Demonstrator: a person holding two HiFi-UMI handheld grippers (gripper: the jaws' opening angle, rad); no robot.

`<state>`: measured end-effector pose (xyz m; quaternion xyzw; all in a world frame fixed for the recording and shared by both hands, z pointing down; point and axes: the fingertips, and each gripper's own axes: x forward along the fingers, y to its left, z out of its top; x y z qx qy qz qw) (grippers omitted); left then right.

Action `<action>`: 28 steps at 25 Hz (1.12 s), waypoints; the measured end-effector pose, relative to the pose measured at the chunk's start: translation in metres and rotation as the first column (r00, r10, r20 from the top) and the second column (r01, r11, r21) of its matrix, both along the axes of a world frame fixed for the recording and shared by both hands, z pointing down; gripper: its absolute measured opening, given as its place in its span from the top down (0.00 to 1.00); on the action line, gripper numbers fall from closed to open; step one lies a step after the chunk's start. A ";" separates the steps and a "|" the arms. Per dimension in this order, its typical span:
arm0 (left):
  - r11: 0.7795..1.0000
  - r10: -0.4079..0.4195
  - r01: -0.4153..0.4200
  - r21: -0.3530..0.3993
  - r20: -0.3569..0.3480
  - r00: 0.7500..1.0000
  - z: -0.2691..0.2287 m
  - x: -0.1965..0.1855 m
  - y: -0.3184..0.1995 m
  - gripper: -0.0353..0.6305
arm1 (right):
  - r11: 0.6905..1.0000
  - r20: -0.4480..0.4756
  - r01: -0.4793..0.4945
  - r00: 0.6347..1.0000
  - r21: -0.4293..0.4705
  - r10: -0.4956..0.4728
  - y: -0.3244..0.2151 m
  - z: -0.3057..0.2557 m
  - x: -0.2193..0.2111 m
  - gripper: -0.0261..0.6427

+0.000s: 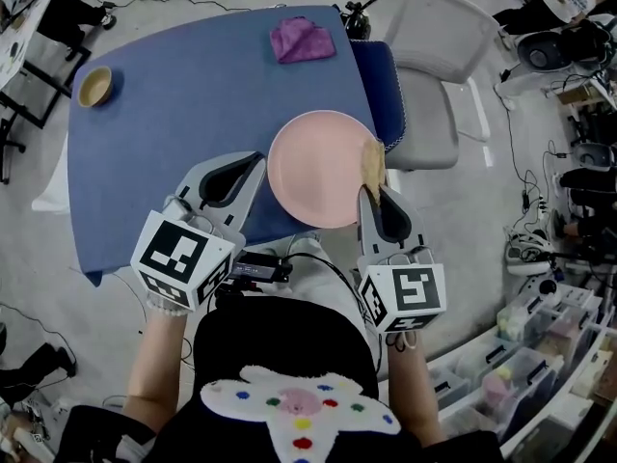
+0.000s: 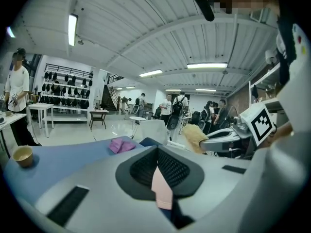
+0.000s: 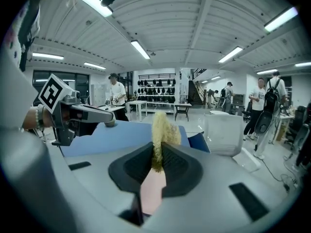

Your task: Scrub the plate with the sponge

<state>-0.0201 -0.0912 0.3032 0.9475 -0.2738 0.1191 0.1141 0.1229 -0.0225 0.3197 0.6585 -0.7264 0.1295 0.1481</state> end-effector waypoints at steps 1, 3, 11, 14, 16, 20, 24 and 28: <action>1.000 -0.003 0.003 0.004 -0.004 1.000 -0.002 0.000 0.001 0.93 | 1.000 0.002 -0.005 1.000 0.009 0.005 0.001 -0.002 0.000 0.90; 1.000 -0.001 0.001 0.009 -0.012 1.000 -0.005 0.000 0.003 0.93 | 1.000 0.002 -0.016 1.000 0.025 0.016 0.003 -0.005 0.001 0.90; 1.000 0.016 -0.015 0.010 -0.044 0.999 -0.011 0.002 0.013 0.93 | 1.000 -0.016 -0.008 1.000 0.029 0.009 0.006 -0.010 -0.004 0.90; 1.000 0.019 -0.019 0.006 -0.054 0.998 -0.011 0.003 0.015 0.93 | 0.999 -0.052 -0.002 0.999 0.039 0.004 0.005 -0.014 -0.004 0.90; 1.000 0.022 -0.022 0.005 -0.057 0.998 -0.010 0.004 0.015 0.93 | 0.999 -0.057 -0.005 0.998 0.042 0.007 0.004 -0.015 -0.004 0.90; 1.000 0.023 -0.023 -0.002 -0.063 0.998 -0.010 0.004 0.017 0.93 | 0.999 -0.056 -0.010 0.998 0.035 0.011 0.006 -0.013 -0.004 0.90; 1.000 0.023 -0.024 -0.006 -0.064 0.998 -0.010 0.003 0.019 0.93 | 1.000 -0.060 -0.014 0.998 0.023 0.016 0.009 -0.008 -0.006 0.90; 1.000 0.020 -0.021 -0.006 -0.062 0.998 -0.008 0.003 0.020 0.93 | 1.000 -0.066 -0.018 0.998 0.014 0.019 0.011 -0.004 -0.006 0.90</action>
